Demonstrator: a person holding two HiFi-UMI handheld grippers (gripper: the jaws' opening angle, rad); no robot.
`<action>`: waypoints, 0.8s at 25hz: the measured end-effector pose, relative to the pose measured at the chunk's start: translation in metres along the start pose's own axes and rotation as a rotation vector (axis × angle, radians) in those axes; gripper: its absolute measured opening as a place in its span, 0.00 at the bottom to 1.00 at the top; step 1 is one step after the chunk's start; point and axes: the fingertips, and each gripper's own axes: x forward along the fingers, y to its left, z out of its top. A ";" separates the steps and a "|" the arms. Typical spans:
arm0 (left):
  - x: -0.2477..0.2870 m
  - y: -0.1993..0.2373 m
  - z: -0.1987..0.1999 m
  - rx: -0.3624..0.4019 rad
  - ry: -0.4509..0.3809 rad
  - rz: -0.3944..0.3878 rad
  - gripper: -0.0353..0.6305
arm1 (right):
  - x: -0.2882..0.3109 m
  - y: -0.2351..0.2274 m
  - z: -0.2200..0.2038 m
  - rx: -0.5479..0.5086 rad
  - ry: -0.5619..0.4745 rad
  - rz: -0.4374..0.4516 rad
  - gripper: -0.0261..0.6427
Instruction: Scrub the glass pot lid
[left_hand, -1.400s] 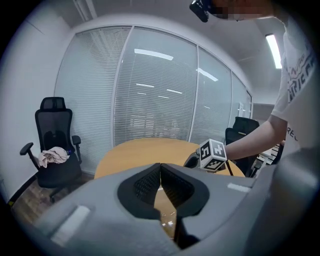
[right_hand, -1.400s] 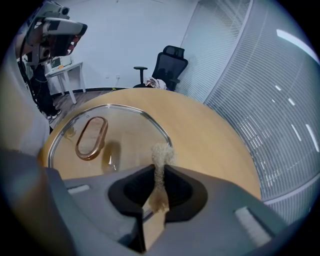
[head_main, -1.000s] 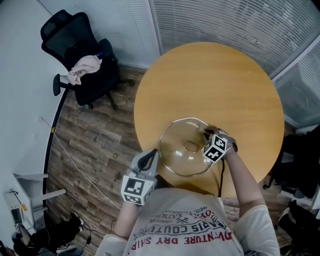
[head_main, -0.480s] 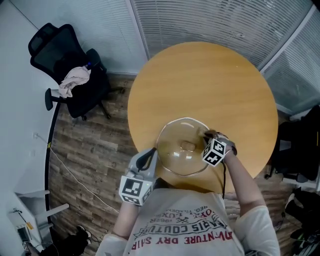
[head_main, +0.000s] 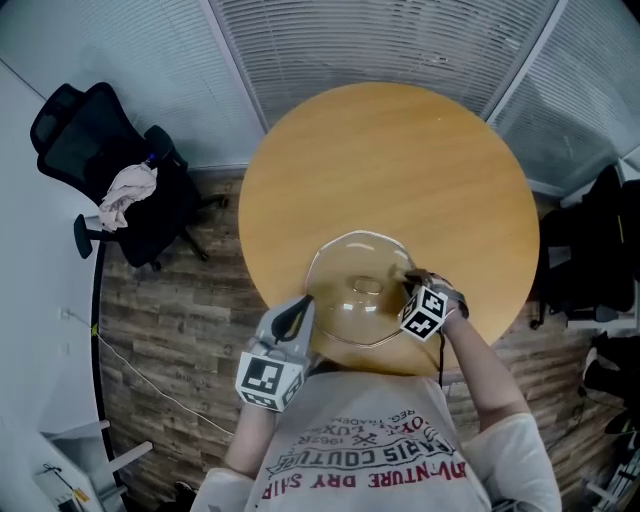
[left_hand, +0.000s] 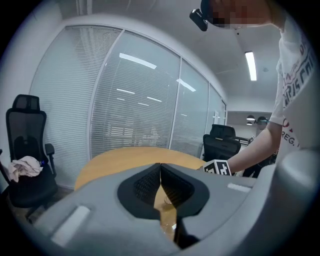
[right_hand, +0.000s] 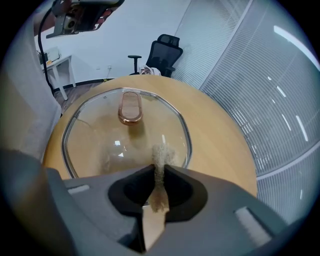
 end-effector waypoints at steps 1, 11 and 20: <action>-0.001 -0.001 0.002 0.005 -0.006 -0.015 0.07 | -0.002 0.003 -0.001 0.023 0.005 -0.007 0.12; -0.019 -0.005 -0.001 0.065 0.000 -0.136 0.07 | -0.020 0.040 -0.016 0.246 0.059 -0.093 0.12; -0.044 0.005 -0.022 0.082 0.034 -0.216 0.07 | -0.032 0.082 -0.009 0.387 0.116 -0.118 0.12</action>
